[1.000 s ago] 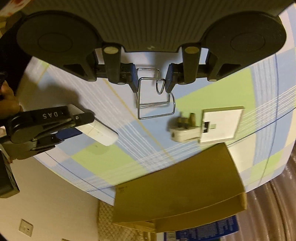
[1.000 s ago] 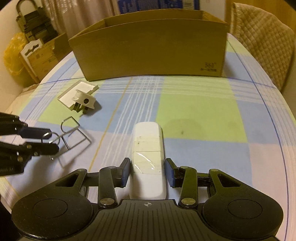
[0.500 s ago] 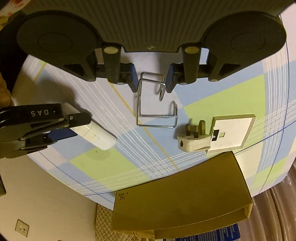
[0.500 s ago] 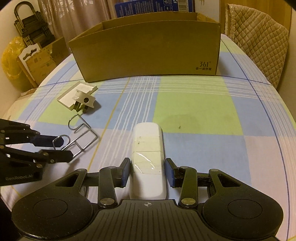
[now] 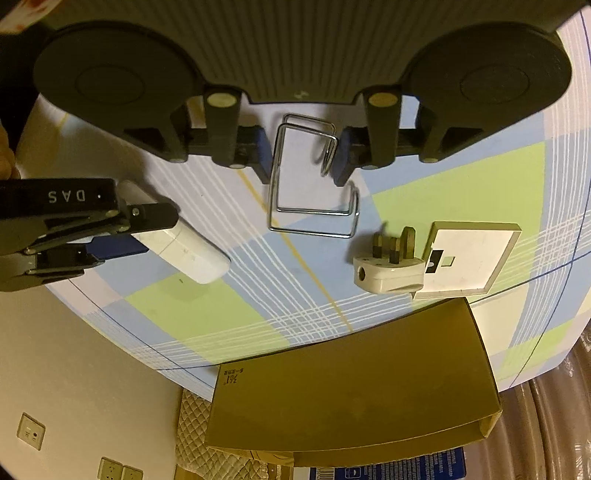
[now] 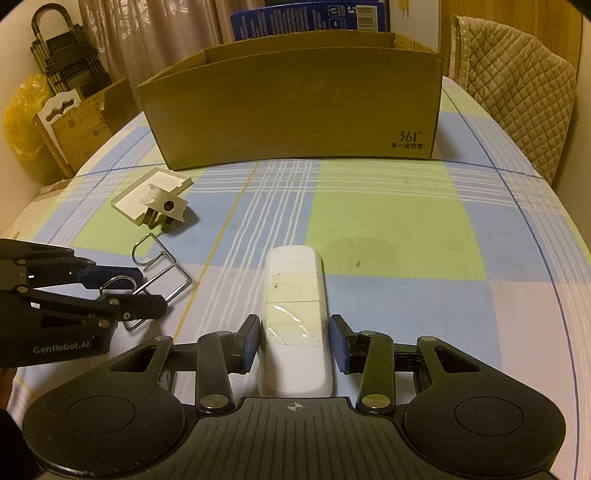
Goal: Organize rigid objects
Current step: 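Lift the wire holder and white stick off the table with both tools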
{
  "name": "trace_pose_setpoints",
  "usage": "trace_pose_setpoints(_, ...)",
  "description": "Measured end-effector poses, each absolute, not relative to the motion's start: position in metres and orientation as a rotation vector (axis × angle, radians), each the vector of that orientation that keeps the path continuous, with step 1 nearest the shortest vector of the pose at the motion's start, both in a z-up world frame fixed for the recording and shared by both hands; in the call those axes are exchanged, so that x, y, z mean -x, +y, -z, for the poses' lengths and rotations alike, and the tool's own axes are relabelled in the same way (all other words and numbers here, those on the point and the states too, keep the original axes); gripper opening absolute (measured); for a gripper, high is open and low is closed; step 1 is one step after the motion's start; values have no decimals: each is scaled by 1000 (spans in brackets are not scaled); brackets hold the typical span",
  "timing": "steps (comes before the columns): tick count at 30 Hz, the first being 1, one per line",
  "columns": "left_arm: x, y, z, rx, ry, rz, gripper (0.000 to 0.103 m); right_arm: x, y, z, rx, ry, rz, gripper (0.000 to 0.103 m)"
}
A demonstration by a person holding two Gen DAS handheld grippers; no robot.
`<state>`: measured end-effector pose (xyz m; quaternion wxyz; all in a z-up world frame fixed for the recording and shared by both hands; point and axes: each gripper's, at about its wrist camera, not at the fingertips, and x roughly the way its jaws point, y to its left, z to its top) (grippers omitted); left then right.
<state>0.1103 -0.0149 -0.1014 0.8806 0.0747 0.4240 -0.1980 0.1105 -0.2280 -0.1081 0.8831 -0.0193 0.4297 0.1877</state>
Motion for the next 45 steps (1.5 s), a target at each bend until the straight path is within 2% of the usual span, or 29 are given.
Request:
trace_pose_setpoints(8,-108,-14,99,-149,887,389,26,-112,-228,108,38,890,-393,38)
trace_pose_setpoints(15,-105,-10,92,-137,874,375,26,-118,-226,109,42,886,-402,46)
trace_pose_setpoints(45,-90,-9,92,-130,923,294,26,-116,-219,111,86,863,-405,49)
